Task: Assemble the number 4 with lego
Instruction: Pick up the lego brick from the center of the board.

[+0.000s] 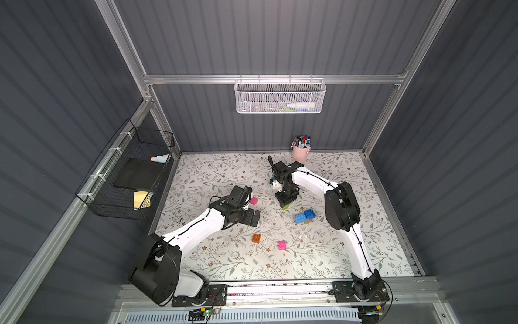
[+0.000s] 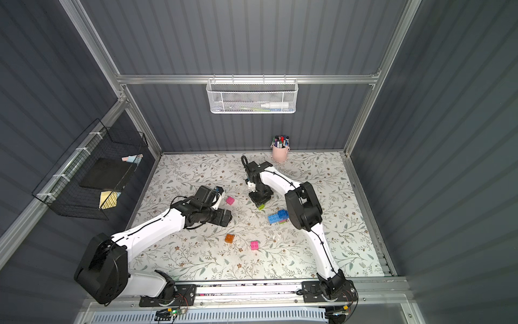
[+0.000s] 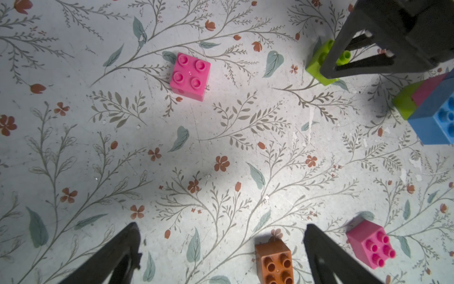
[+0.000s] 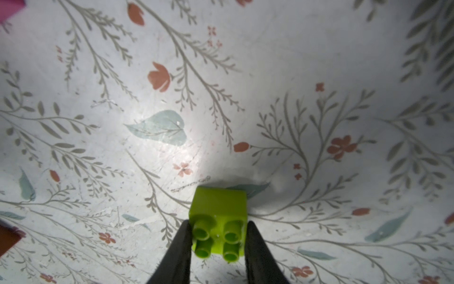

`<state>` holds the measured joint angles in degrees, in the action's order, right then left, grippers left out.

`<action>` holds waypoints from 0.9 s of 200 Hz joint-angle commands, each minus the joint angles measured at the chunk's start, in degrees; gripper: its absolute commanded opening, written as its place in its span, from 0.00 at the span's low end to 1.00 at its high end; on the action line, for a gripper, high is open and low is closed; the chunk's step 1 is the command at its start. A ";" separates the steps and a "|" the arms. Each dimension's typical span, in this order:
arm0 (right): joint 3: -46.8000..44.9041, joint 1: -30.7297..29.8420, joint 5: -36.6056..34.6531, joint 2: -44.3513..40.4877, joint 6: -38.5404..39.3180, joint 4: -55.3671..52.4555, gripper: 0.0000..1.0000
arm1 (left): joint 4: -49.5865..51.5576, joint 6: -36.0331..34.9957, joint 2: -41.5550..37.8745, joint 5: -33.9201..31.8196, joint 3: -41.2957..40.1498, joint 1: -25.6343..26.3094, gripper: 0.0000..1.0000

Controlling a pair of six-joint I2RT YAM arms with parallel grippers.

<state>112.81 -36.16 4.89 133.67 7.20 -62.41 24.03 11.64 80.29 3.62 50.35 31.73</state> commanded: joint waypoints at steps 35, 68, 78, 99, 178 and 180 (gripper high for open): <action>-0.23 0.27 -1.73 -0.27 -3.16 -0.94 0.26 | -0.20 1.02 -0.49 -0.01 -0.89 -0.41 0.99; -0.22 1.19 -1.02 -4.87 -5.02 -1.06 0.25 | -0.20 0.85 -0.53 0.14 -0.69 -0.39 0.99; -0.44 1.48 -0.80 -6.68 -5.35 -1.20 0.25 | -0.29 0.92 -0.45 0.29 -0.68 -0.35 1.00; -0.49 2.11 -0.50 -10.12 -5.44 -2.48 0.25 | -0.74 0.99 0.12 0.77 -0.47 -0.35 0.99; -9.92 5.80 -0.96 -22.20 -5.78 -7.63 0.25 | -2.59 -0.78 3.15 3.72 1.71 -0.39 0.99; -10.41 5.94 -0.83 -22.57 -5.84 -7.59 0.25 | -2.61 -0.80 3.19 3.80 1.76 -0.36 0.99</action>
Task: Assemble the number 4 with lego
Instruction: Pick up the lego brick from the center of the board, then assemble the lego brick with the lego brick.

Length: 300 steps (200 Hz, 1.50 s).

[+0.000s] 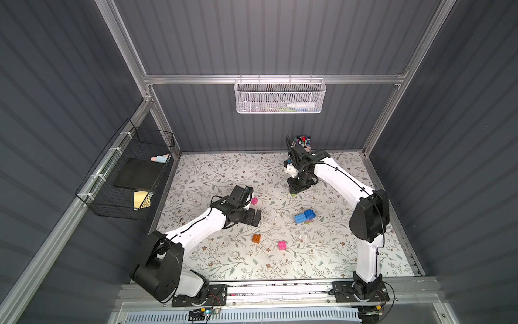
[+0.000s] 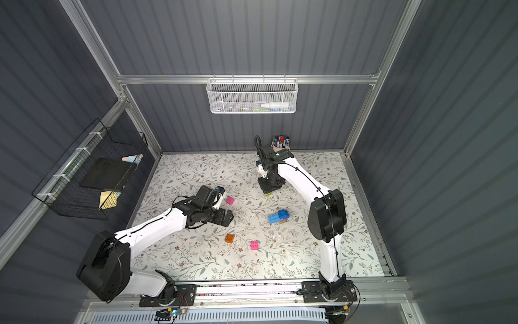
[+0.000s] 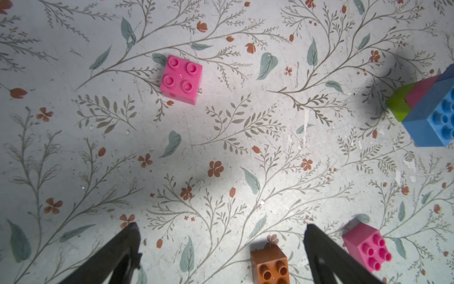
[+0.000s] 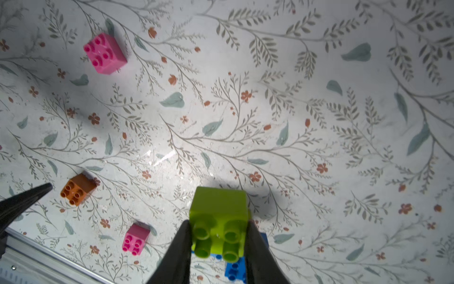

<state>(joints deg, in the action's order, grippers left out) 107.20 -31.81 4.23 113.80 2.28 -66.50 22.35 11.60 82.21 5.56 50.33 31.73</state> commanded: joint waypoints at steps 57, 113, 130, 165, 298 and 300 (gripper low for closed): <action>-13.81 2.87 0.08 -8.73 -3.34 -2.46 0.25 | -0.59 -1.75 3.43 3.00 3.64 -0.35 0.99; -17.39 3.23 0.53 -9.30 -3.60 -1.81 0.25 | -0.73 -1.75 3.65 3.05 3.20 -0.36 0.99; -18.28 3.16 1.28 -9.47 -3.52 -1.16 0.25 | -0.86 -1.66 3.54 2.96 2.88 -0.39 0.99; -19.11 3.21 1.57 -9.76 -3.34 -0.73 0.25 | -0.82 -1.66 3.98 2.96 3.37 -0.35 0.99; -22.64 3.86 0.25 -10.55 -2.13 1.47 0.24 | -0.20 -2.02 4.71 3.19 4.95 -0.39 0.99; -22.62 3.88 0.25 -10.53 -2.11 1.46 0.25 | -0.13 -2.02 4.77 3.22 4.95 -0.40 1.00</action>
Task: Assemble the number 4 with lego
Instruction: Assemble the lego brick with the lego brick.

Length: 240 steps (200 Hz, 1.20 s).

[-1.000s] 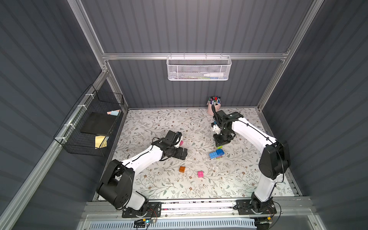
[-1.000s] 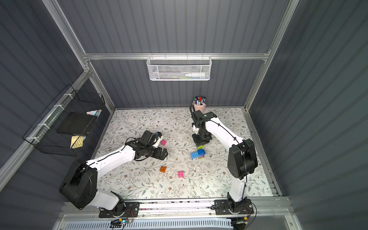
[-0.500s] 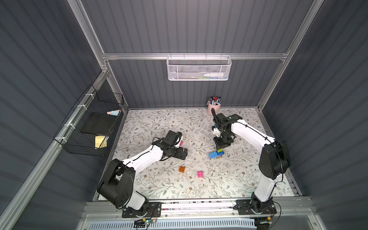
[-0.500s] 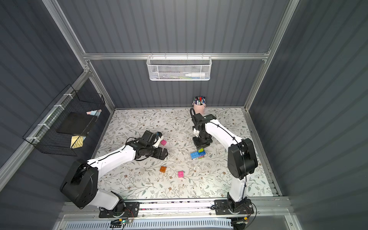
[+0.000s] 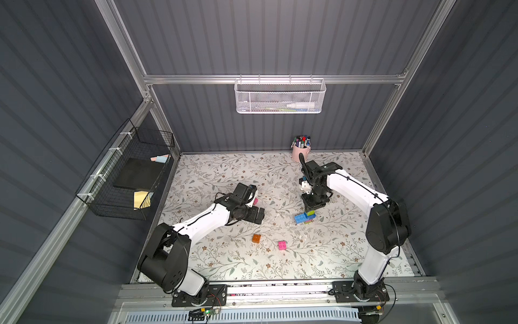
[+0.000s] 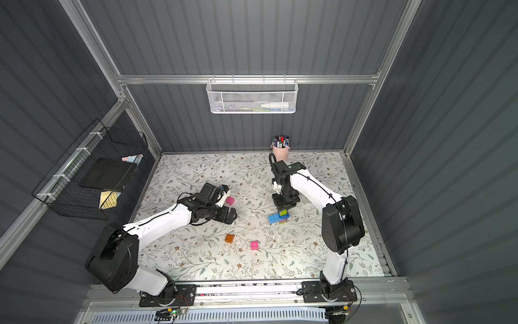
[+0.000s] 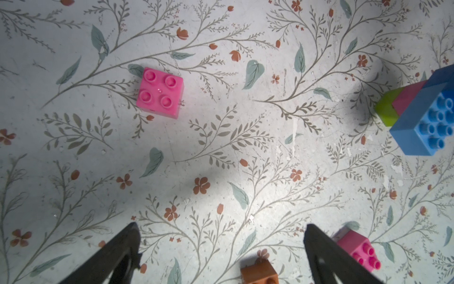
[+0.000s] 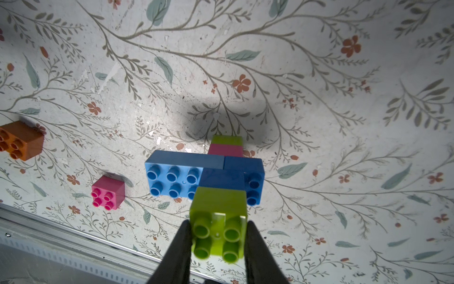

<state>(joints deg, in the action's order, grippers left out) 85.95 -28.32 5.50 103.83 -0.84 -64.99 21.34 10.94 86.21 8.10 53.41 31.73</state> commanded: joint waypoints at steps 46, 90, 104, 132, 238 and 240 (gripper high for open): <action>-3.03 0.37 -1.09 0.39 1.02 0.44 0.24 | 0.95 -1.45 0.89 0.60 2.22 -0.35 0.99; -5.62 0.39 -1.50 -0.05 0.90 1.74 0.24 | 1.16 -1.71 1.05 0.43 2.58 -0.35 0.99; -6.77 0.30 -1.29 -0.45 0.90 2.56 0.24 | 1.01 -1.71 1.23 0.43 2.65 -0.36 1.00; -9.11 0.28 -2.14 -2.02 0.67 4.53 0.24 | 0.87 -1.71 1.50 0.41 2.59 -0.35 1.00; -8.77 0.65 -0.06 1.44 -9.25 4.26 0.22 | 0.69 -1.80 1.51 0.43 2.49 -0.35 0.99; -8.78 0.70 0.06 1.46 -9.55 4.19 0.21 | 0.67 -1.80 1.50 0.32 2.47 -0.39 0.99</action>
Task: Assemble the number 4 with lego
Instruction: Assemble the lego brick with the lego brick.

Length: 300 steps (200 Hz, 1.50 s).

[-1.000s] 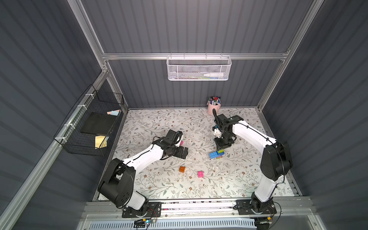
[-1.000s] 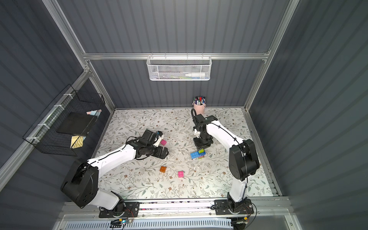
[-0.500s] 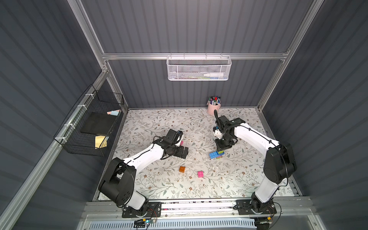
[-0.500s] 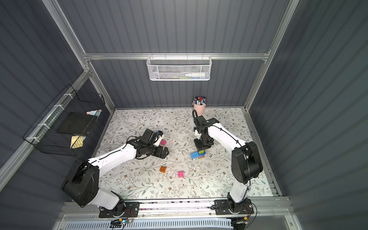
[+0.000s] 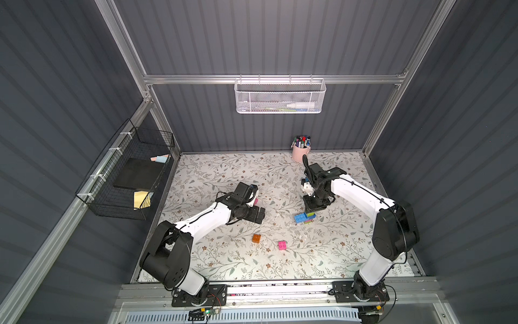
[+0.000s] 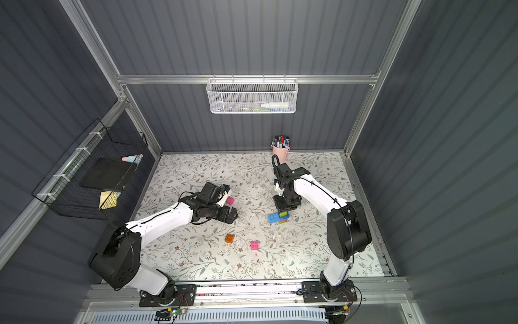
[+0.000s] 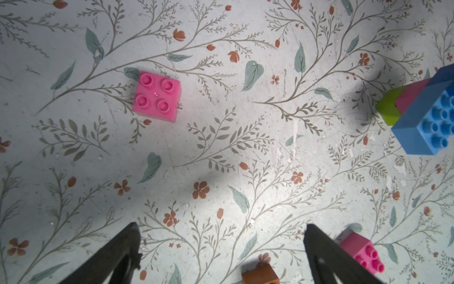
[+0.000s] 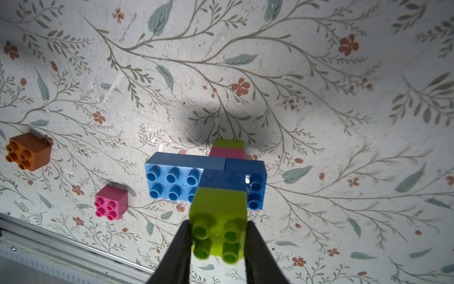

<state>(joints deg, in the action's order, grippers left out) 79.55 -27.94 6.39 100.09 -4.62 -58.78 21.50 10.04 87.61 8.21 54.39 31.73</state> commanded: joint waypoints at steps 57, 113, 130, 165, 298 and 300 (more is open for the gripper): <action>-5.91 -0.26 -2.54 4.36 -13.11 -0.71 0.20 | 0.94 -0.92 -0.83 -0.06 1.11 -0.35 1.00; -1.58 -0.36 -5.62 3.55 -12.78 -2.55 0.31 | 0.66 -0.73 -1.41 -0.47 0.65 -0.35 0.99; 0.03 -0.31 -5.17 3.29 -12.52 -2.89 0.34 | 0.81 -0.68 -1.57 -0.56 0.79 -0.36 1.00; 2.00 -0.32 -5.34 3.44 -12.30 -3.58 0.40 | 1.03 -0.67 -2.02 -0.67 0.89 -0.35 0.99; 5.74 -0.27 -5.16 0.59 -12.34 -4.06 0.59 | 1.85 -0.83 -3.34 -1.42 0.75 -0.35 1.00; 5.93 -0.22 -5.23 0.49 -12.41 -4.21 0.59 | 1.87 -0.88 -3.40 -1.43 0.81 -0.35 0.99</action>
<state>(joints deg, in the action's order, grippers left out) 82.96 -28.36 2.17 102.83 -16.75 -60.97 21.58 10.04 86.02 7.51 54.39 31.73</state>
